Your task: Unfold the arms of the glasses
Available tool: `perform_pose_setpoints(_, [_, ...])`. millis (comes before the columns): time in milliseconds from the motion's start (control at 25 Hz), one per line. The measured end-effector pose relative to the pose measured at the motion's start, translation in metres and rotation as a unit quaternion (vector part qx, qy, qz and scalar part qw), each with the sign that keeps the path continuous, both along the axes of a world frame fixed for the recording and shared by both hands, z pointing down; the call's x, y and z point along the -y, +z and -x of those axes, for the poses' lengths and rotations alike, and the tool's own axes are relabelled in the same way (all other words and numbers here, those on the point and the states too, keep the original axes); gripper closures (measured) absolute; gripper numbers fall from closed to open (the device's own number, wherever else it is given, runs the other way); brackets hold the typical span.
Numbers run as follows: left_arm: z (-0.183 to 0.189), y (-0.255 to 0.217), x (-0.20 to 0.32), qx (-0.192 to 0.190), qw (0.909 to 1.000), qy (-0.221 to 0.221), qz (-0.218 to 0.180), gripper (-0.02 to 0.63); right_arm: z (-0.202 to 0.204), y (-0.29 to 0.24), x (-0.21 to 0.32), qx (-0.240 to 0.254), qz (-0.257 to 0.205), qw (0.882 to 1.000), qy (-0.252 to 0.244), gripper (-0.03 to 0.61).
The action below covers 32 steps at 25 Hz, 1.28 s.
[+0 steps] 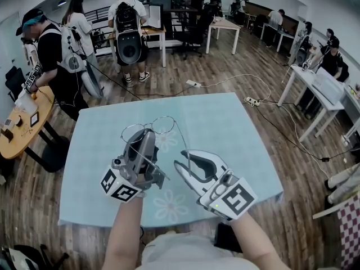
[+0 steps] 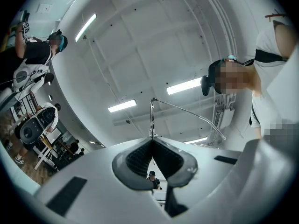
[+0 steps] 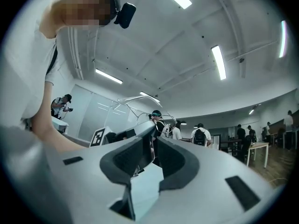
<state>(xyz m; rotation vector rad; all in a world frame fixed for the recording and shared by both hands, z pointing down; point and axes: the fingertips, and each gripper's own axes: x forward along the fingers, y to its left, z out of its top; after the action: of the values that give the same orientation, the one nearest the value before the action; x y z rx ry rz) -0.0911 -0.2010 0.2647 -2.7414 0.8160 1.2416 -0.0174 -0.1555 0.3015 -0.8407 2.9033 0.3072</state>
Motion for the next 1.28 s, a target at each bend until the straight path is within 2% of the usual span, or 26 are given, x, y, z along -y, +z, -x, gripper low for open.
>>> perform_pose_setpoints(240, [0.002,0.000,-0.005,0.000,1.0000,0.006,-0.006,0.604,-0.012,-0.003,0.020,0.006,-0.002,0.999,0.052,0.499])
perform_pose_setpoints(400, [0.000,-0.002,-0.008,0.003,0.9999,0.008,-0.010,0.604,-0.017,-0.005,0.027,0.009,-0.003,0.998,0.069,0.512])
perform_pose_setpoints(720, [-0.004,-0.007,-0.009,0.021,0.9995,0.009,-0.022,0.605,-0.022,-0.011,0.037,0.020,-0.003,0.996,0.086,0.541])
perform_pose_setpoints(1280, [-0.008,-0.009,-0.009,0.027,0.9993,0.010,-0.024,0.604,-0.028,-0.012,0.042,0.020,0.003,0.995,0.093,0.554])
